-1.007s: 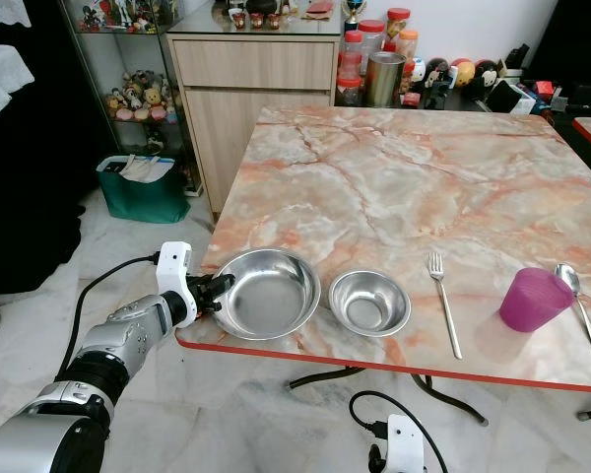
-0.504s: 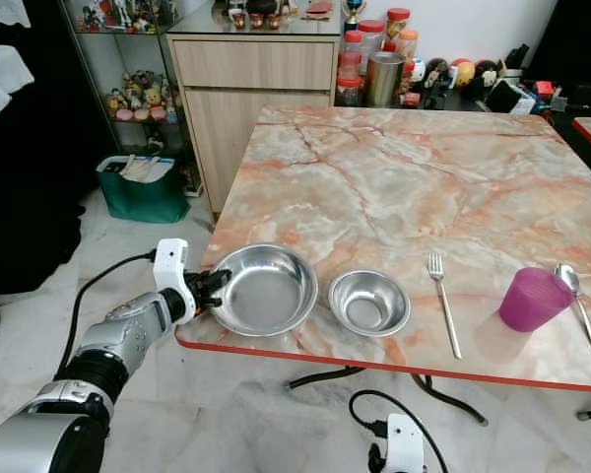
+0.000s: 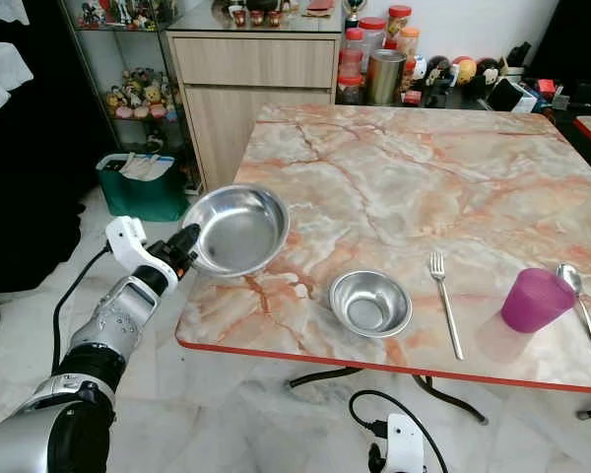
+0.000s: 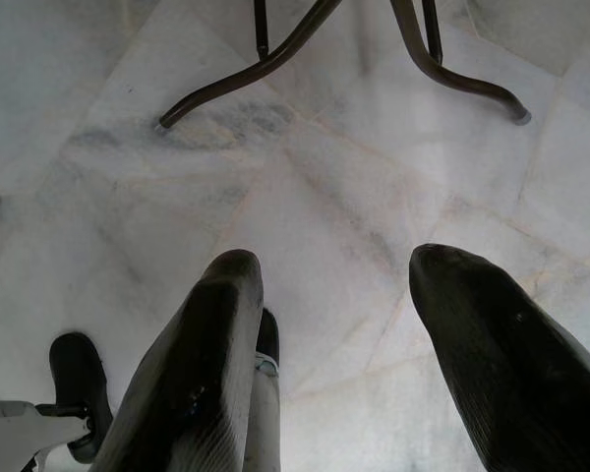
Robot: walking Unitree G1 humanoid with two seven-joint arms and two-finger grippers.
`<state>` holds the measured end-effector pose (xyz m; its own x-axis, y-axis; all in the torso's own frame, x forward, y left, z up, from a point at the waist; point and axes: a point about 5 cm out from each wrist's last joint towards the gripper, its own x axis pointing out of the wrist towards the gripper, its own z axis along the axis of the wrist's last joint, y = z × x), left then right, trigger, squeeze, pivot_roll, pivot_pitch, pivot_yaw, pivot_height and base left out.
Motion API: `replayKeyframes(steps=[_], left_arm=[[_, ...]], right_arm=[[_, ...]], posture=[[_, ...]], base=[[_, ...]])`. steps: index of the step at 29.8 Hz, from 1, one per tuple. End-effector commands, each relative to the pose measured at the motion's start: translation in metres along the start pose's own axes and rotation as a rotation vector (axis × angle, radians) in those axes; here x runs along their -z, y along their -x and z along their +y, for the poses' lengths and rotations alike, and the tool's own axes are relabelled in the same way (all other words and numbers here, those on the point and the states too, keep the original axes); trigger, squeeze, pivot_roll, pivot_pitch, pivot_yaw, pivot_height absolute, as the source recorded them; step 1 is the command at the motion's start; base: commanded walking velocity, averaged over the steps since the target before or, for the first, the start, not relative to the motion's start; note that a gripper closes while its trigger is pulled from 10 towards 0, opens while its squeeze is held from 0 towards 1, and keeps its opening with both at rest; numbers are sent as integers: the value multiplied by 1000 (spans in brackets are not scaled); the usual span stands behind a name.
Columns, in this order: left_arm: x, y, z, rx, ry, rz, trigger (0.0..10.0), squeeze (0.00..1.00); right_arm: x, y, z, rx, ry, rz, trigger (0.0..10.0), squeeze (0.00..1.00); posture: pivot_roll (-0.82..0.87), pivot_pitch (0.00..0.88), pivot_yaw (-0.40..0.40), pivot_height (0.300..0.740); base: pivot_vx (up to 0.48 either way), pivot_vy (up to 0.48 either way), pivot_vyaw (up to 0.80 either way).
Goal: Setting the table
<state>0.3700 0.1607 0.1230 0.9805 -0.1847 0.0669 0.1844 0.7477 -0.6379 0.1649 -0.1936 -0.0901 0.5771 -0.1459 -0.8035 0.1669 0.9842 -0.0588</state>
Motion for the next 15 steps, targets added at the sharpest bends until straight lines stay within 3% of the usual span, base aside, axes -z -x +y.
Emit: replayKeyframes(steps=[1, 4, 15], left_arm=[[-11, -7, -13, 21, -9, -74, 10000, 0], [-13, -10, -21, -3, -4, -155, 10000, 0], [-23, -15, -26, -5, -45, -196, 10000, 0]], right_arm=[[0, 0, -1, 0, -3, 3, 10000, 0], [-4, -1, -1, 0, -11, -12, 10000, 0], [0, 0, -6, 13, -9, 0, 10000, 0]], posture=[[9, 0, -21, 736], [-8, 0, -13, 736], [-14, 0, -5, 736]], base=[[0, 0, 0], [0, -250, 0], [0, -437, 0]])
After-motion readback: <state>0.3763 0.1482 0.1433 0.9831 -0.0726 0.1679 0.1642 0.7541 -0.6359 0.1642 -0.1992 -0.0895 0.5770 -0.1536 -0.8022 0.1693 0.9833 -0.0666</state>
